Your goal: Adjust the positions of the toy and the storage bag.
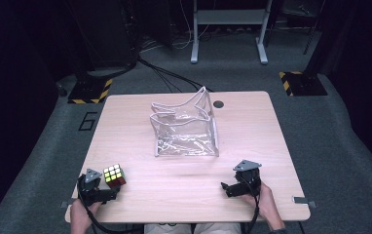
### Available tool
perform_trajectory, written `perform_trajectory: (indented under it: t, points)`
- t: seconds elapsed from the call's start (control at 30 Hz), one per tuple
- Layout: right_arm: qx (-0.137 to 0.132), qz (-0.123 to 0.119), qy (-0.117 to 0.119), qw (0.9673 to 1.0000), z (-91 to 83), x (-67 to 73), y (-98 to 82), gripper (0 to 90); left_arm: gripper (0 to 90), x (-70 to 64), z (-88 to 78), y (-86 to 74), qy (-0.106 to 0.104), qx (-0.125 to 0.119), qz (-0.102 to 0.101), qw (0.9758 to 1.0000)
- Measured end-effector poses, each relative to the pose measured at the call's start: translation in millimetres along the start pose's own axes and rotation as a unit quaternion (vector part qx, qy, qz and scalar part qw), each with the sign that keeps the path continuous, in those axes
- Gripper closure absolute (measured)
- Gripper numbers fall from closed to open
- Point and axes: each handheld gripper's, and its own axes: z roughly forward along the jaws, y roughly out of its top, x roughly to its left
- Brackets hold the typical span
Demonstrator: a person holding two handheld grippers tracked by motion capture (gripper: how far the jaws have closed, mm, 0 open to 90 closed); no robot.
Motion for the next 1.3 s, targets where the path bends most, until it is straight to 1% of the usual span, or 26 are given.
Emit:
perform_trajectory:
  t: [0.03, 0.13, 0.2, 0.3, 0.37, 0.4, 0.5, 0.57, 0.67, 0.7, 0.77, 0.8, 0.83, 0.87, 0.97, 1.17, 1.2, 1.3]
  points:
    - [0.000, -0.002, -0.001, 1.0000, -0.8, -1.7, -0.9, 0.0, 0.0, -0.1, -0.1, -0.1, 0.001, 0.000, 0.000, 1.0000]
    - [0.000, 0.012, -0.008, 0.9999, -0.4, -1.2, -0.2, 0.0, 0.0, -1.0, -0.4, -0.4, 0.003, 0.001, -0.005, 1.0000]
    - [0.000, 0.004, -0.009, 1.0000, 0.7, -1.0, 1.1, 0.0, 0.0, -1.5, -0.4, -0.6, 0.007, -0.001, -0.007, 1.0000]
    - [0.001, 0.011, -0.007, 0.9999, 1.3, -0.5, 1.8, 0.0, 0.0, -1.7, -0.7, -0.9, 0.006, -0.001, -0.007, 1.0000]
    - [0.002, 0.008, -0.006, 1.0000, 0.9, -1.1, 1.4, 0.0, 0.0, -1.9, -1.2, -1.3, 0.007, 0.000, -0.007, 0.9999]
    - [0.001, 0.011, -0.007, 0.9999, 1.2, -0.8, 1.6, 0.0, 0.0, -1.9, -1.3, -1.4, 0.007, 0.000, -0.008, 0.9999]
    - [-0.001, 0.013, -0.009, 0.9999, 1.4, -0.8, 1.5, 0.0, 0.0, -1.6, -1.7, -1.4, 0.005, -0.001, -0.010, 0.9999]
    - [-0.001, 0.012, -0.009, 0.9999, 1.4, -0.9, 1.4, 0.1, 0.0, -1.3, -3.1, -2.1, -0.002, -0.002, -0.014, 0.9999]
    - [-0.001, 0.012, -0.009, 0.9999, 1.4, -1.0, 1.3, 0.5, 0.1, -1.7, -5.0, -3.5, -0.017, -0.012, -0.020, 0.9996]
    - [-0.001, 0.007, -0.009, 0.9999, 1.0, -1.9, 0.9, 0.9, 0.1, -2.3, -5.7, -3.7, -0.020, -0.014, -0.021, 0.9995]
    - [-0.001, 0.008, -0.010, 0.9999, 0.8, -1.9, 0.9, 1.2, 0.1, -3.2, -6.2, -3.7, -0.021, -0.017, -0.022, 0.9994]
    - [-0.002, 0.009, -0.010, 0.9999, 0.8, -1.9, 0.8, 1.3, 0.1, -5.2, -7.7, -3.5, -0.025, -0.026, -0.023, 0.9991]
    - [-0.002, 0.009, -0.010, 0.9999, 0.8, -1.9, 0.8, 1.3, 0.1, -5.2, -7.7, -3.5, -0.025, -0.026, -0.023, 0.9991]
    - [-0.002, 0.009, -0.010, 0.9999, 0.8, -1.9, 0.8, 1.3, 0.1, -7.4, -9.2, -2.4, -0.028, -0.034, -0.027, 0.9987]
    - [-0.002, 0.009, -0.010, 0.9999, 0.8, -1.9, 0.8, 1.3, 0.1, -9.9, -11.0, 0.3, -0.028, -0.044, -0.027, 0.9983]
    - [-0.002, 0.009, -0.011, 0.9999, 0.7, -1.9, 0.8, 1.3, 0.1, -14.6, -12.1, 5.0, -0.028, -0.051, -0.023, 0.9980]
    - [-0.002, 0.011, -0.011, 0.9999, 0.8, -1.8, 0.8, 1.3, 0.1, -15.7, -11.5, 5.7, -0.026, -0.055, -0.025, 0.9978]
    - [-0.002, 0.011, -0.011, 0.9999, 0.7, -1.8, 0.8, 1.2, 0.1, -20.9, -10.1, 9.7, -0.020, -0.057, -0.022, 0.9979]
